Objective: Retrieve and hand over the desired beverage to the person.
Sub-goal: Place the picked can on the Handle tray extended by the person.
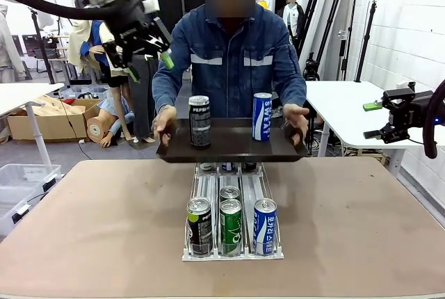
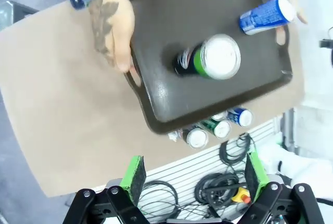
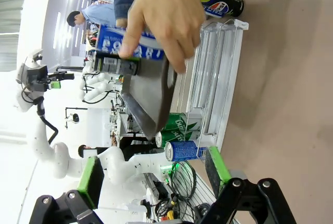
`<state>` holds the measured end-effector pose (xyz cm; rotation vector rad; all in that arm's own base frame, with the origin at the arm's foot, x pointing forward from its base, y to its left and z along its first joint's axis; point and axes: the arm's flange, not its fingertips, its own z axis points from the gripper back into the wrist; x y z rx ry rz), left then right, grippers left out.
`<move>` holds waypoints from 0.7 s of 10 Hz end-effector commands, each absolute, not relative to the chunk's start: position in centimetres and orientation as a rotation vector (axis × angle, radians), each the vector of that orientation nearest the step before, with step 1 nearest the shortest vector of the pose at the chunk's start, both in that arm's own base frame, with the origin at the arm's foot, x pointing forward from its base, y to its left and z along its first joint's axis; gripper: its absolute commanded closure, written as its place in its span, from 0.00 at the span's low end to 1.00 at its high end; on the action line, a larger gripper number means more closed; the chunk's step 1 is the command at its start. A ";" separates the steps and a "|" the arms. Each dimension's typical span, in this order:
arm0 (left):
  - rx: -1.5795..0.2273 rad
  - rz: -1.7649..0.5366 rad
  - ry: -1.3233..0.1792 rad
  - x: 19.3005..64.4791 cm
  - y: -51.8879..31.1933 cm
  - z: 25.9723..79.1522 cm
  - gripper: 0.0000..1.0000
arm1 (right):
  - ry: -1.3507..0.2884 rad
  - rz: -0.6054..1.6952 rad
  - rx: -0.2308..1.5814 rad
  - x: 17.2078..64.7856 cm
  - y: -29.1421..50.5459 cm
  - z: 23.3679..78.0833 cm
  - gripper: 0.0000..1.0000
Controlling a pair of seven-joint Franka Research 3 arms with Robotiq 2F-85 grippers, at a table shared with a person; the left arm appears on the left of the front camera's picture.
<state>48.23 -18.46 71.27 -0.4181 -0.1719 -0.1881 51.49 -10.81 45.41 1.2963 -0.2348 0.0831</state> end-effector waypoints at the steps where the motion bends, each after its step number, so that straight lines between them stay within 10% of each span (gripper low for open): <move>1: -0.542 -0.166 -0.213 46.8 -14.3 70.4 0.00 | -0.234 0.077 1.294 51.4 -10.6 45.4 0.00; 7: -0.810 -0.074 -0.221 47.5 -2.9 67.3 0.00 | -0.234 0.077 1.294 51.4 -10.6 45.4 0.00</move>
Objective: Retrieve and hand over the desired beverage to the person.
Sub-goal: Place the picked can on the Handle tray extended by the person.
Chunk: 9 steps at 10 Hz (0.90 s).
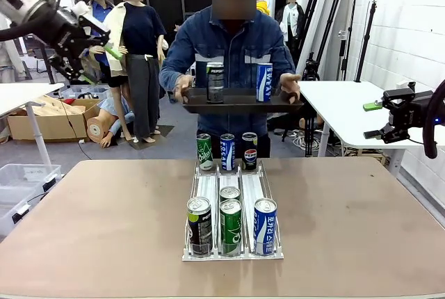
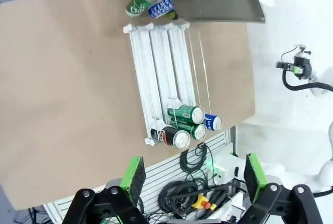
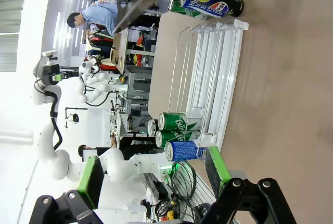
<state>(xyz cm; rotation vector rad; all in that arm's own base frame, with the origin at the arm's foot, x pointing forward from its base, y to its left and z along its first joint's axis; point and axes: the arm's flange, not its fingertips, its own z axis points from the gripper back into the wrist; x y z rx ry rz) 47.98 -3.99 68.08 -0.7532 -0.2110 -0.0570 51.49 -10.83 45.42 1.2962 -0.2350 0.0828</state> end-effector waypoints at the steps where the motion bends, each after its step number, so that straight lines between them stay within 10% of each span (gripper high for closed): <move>1: -0.855 -0.061 -0.215 48.2 -1.1 65.9 0.00 | -0.234 0.077 1.294 51.4 -10.6 45.4 0.00; 9: -1.289 0.009 -0.265 48.6 11.1 52.0 0.00 | -0.234 0.077 1.294 51.4 -10.6 45.4 0.00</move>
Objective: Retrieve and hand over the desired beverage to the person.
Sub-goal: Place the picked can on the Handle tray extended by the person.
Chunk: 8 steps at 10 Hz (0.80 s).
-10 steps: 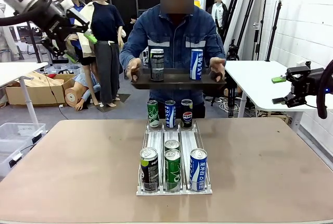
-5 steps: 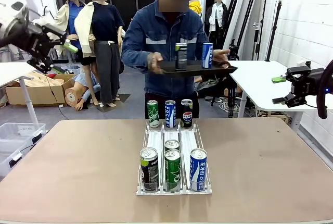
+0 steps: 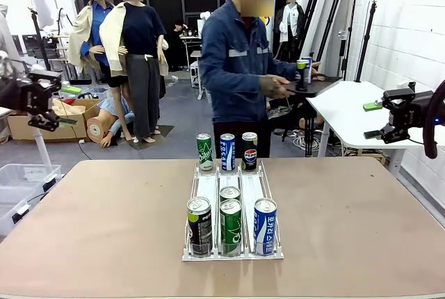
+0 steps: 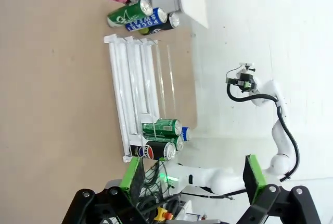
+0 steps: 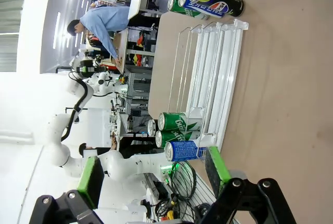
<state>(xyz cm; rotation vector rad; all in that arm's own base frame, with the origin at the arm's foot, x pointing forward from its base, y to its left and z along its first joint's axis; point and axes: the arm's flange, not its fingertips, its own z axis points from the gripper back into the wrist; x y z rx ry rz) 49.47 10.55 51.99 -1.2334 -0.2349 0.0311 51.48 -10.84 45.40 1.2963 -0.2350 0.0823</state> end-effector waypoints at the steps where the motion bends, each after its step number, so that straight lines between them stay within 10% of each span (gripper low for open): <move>1: -1.289 -0.001 -0.273 48.1 11.7 51.1 0.00 | -0.234 0.077 1.294 51.4 -10.6 45.4 0.00; 8: -1.268 -0.005 -0.263 48.4 11.9 50.3 0.00 | -0.234 0.077 1.294 51.4 -10.6 45.4 0.00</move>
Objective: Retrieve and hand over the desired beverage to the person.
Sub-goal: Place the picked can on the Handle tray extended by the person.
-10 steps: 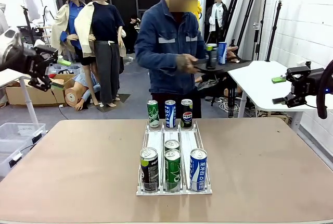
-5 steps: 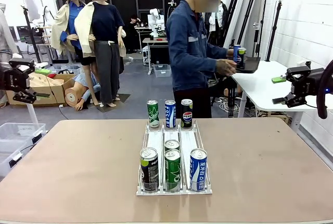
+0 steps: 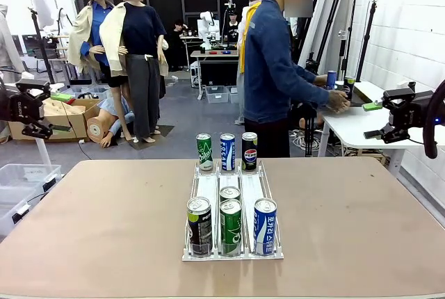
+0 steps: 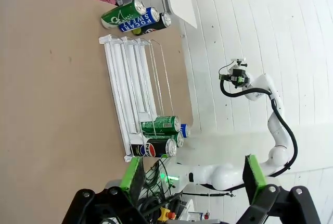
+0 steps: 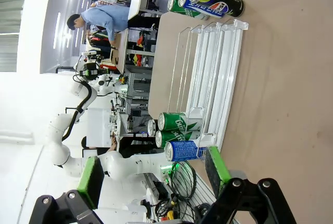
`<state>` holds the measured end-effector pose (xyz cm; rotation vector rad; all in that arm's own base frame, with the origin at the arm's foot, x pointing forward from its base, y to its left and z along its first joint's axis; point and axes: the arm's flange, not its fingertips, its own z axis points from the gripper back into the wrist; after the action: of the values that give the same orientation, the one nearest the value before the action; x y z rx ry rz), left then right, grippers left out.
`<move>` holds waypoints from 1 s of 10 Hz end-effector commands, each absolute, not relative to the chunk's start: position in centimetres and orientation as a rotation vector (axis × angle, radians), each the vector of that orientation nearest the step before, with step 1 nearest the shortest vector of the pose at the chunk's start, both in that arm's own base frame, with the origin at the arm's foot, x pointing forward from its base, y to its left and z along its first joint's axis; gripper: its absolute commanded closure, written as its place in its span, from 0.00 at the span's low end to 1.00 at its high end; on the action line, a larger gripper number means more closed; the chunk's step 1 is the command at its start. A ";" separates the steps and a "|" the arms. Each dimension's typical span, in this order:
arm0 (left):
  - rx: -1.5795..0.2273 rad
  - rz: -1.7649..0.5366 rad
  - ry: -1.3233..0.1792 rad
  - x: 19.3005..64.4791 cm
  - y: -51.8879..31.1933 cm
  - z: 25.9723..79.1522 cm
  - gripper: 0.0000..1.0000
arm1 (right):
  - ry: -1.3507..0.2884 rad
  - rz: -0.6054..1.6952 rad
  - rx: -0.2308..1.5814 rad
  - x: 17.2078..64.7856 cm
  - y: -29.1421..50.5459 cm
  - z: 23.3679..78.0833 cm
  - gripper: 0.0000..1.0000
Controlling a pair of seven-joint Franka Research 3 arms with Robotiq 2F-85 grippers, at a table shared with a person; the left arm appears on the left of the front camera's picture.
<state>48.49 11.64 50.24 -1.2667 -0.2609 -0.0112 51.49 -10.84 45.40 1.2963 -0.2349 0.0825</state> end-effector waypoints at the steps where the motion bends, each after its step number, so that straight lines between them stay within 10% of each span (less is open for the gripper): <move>1: -1.268 -0.005 -0.263 48.4 11.9 50.3 0.00 | -0.234 0.077 1.294 51.4 -10.6 45.4 0.00; 10: -1.268 -0.005 -0.263 48.4 11.9 50.3 0.00 | -0.234 0.077 1.294 51.4 -10.6 45.4 0.00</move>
<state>48.46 11.76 50.24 -1.2665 -0.2625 -0.0089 51.49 -10.84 45.40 1.2963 -0.2349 0.0825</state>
